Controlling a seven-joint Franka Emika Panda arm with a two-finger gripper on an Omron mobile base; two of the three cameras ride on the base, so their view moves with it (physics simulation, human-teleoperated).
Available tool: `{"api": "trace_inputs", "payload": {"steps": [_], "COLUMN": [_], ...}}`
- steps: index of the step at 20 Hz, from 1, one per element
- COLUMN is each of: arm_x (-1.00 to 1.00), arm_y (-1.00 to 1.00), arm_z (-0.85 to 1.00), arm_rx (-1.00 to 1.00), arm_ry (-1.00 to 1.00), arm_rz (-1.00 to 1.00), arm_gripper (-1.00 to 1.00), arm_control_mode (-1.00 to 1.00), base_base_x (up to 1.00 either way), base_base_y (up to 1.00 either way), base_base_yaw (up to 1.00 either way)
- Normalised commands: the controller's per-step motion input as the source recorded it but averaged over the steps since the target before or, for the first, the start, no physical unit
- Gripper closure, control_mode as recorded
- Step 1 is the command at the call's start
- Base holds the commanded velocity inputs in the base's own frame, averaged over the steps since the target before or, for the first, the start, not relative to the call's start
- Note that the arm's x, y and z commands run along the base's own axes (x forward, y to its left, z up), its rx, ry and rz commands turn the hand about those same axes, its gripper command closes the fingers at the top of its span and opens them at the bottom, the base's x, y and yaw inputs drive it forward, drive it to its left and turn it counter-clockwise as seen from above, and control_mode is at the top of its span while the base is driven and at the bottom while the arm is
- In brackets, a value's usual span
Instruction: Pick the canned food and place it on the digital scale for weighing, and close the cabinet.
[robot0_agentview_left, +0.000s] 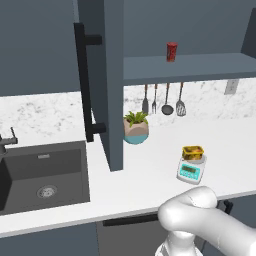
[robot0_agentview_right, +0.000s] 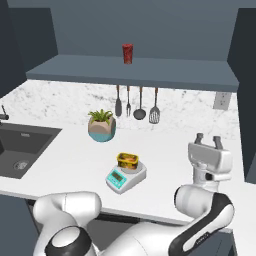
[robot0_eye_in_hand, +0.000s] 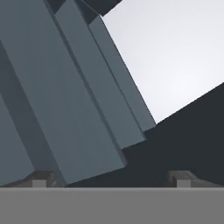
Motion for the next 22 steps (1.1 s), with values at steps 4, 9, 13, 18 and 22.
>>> {"api": "trace_inputs", "payload": {"steps": [4, 9, 13, 18, 22], "arm_x": [-0.28, -0.29, -0.07, 0.00, 0.00], "arm_y": [-0.69, -0.49, -0.46, -0.64, -0.71], "arm_z": [-0.28, -0.45, -0.16, 0.00, 0.01], "arm_rx": [0.00, 0.00, 0.00, 0.00, 0.00], "arm_ry": [-0.01, 0.01, 0.06, 0.21, 0.29], "arm_rz": [0.00, 0.00, -0.03, -0.10, -0.12], "arm_gripper": [-1.00, -1.00, -1.00, -1.00, -1.00], "arm_control_mode": [-1.00, -1.00, -1.00, -1.00, -1.00], "base_base_x": [0.00, 0.00, 0.00, 0.00, 0.00], "base_base_y": [0.00, 0.00, 0.00, 0.00, 0.00], "base_base_yaw": [0.00, 0.00, 0.00, 0.00, 0.00]}}
